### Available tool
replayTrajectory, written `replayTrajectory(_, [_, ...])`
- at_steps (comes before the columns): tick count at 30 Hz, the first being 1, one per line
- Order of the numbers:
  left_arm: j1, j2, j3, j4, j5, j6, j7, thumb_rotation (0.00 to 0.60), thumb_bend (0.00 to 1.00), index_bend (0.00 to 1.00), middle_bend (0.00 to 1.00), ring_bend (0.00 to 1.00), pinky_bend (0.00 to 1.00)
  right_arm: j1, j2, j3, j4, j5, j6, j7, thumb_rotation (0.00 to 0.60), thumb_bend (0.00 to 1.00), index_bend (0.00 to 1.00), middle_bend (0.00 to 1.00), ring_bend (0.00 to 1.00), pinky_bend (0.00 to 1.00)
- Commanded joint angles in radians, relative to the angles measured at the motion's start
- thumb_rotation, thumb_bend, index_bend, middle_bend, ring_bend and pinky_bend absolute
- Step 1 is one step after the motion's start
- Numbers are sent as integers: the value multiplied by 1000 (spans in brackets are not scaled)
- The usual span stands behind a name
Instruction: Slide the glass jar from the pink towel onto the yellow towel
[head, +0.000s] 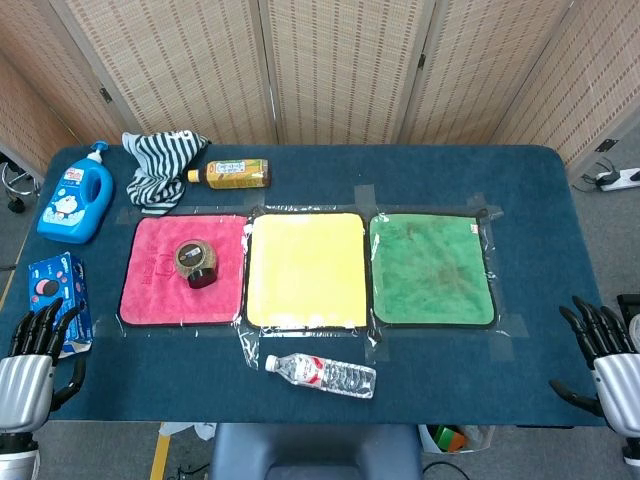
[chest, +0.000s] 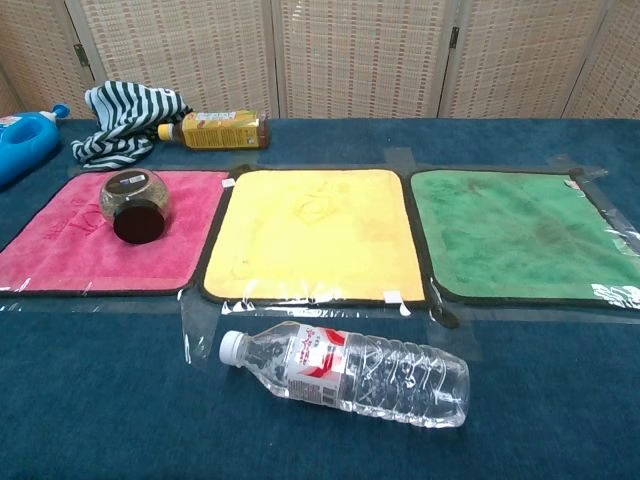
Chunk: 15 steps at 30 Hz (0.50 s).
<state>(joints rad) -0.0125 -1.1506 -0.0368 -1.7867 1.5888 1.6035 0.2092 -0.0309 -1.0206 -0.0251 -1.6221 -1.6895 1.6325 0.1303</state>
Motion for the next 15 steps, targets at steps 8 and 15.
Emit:
replayTrajectory(8, [-6, -3, 3, 8, 7, -6, -5, 600, 539, 119, 45, 53, 0, -11, 0, -5, -2, -6, 14, -5, 600, 158, 0, 0, 14, 0])
replayTrajectory(15, [-25, -10, -2, 14, 21, -21, -4, 600, 539, 132, 47, 59, 0, -16, 4, -5, -3, -15, 28, -4, 600, 159, 0, 0, 14, 0])
